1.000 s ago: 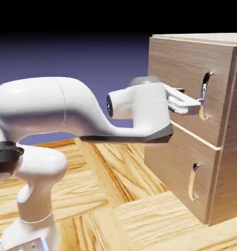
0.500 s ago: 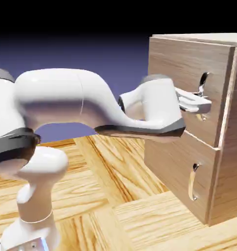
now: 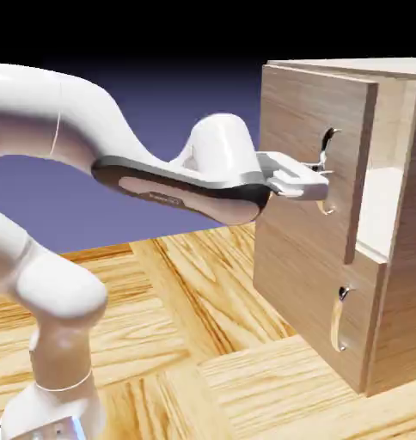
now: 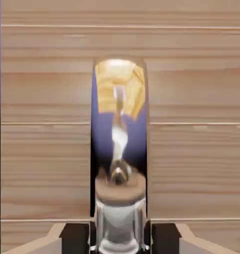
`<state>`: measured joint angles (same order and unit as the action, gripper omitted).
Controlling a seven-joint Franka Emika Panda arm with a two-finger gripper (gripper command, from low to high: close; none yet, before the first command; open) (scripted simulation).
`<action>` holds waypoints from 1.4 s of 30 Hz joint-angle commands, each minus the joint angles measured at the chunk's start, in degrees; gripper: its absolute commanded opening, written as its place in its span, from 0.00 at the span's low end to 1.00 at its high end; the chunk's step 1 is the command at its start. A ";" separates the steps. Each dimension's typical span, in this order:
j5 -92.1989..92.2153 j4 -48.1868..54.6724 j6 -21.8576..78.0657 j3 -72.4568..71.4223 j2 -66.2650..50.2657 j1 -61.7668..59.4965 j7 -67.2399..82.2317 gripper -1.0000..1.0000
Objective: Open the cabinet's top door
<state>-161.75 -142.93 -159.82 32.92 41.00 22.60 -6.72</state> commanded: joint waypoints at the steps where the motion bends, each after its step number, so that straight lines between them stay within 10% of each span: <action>1: 2.37 -1.46 0.37 -1.92 0.96 -2.07 1.45 0.00; 21: 51.71 -23.42 3.43 -34.28 26.32 -29.28 28.66 0.00; 42: 103.23 -28.70 35.75 -63.77 43.00 -14.57 53.17 0.00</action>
<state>-58.59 -171.62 -124.01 -30.84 84.01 8.03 46.45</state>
